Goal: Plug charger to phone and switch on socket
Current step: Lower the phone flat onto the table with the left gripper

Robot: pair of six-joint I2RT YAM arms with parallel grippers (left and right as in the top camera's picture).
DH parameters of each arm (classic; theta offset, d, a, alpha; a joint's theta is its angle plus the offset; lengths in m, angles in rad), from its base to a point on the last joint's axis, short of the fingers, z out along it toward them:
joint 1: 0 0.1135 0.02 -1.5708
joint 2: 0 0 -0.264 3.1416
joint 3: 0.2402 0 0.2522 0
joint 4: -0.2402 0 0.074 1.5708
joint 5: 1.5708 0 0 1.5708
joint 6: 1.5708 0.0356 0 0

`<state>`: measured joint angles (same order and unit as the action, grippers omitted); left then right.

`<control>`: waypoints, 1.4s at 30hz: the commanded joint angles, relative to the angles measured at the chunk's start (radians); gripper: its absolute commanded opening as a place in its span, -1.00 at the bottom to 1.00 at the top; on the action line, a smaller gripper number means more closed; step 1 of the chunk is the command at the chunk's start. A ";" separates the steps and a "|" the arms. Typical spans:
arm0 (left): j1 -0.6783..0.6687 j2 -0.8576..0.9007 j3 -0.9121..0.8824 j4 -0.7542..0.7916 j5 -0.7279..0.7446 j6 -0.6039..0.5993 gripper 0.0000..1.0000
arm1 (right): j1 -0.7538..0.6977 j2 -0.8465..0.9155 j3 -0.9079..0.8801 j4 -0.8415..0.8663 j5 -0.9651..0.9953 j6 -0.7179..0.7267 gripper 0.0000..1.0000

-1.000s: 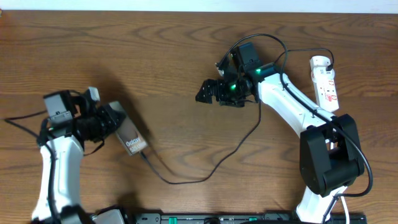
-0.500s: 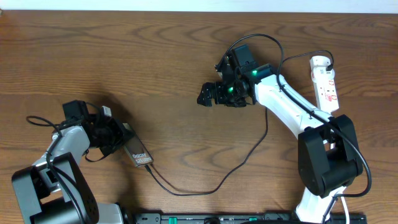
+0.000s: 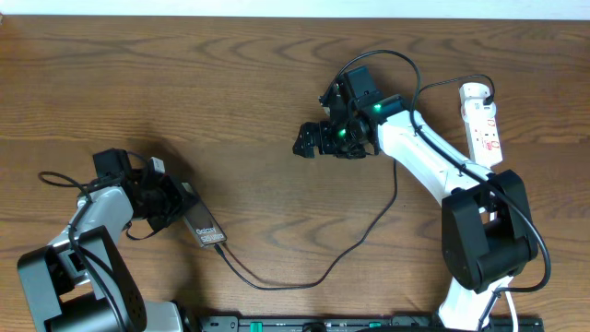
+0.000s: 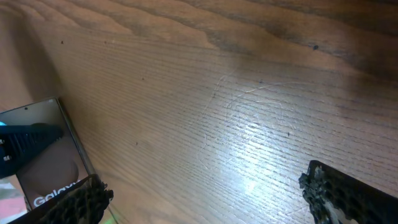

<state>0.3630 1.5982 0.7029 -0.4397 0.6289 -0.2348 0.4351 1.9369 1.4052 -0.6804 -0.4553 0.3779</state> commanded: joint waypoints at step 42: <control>-0.002 0.001 -0.010 -0.109 -0.013 0.013 0.52 | 0.005 -0.022 0.008 -0.005 0.000 -0.016 0.98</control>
<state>0.3626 1.5799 0.7090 -0.5297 0.6910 -0.2317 0.4355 1.9369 1.4052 -0.6830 -0.4553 0.3779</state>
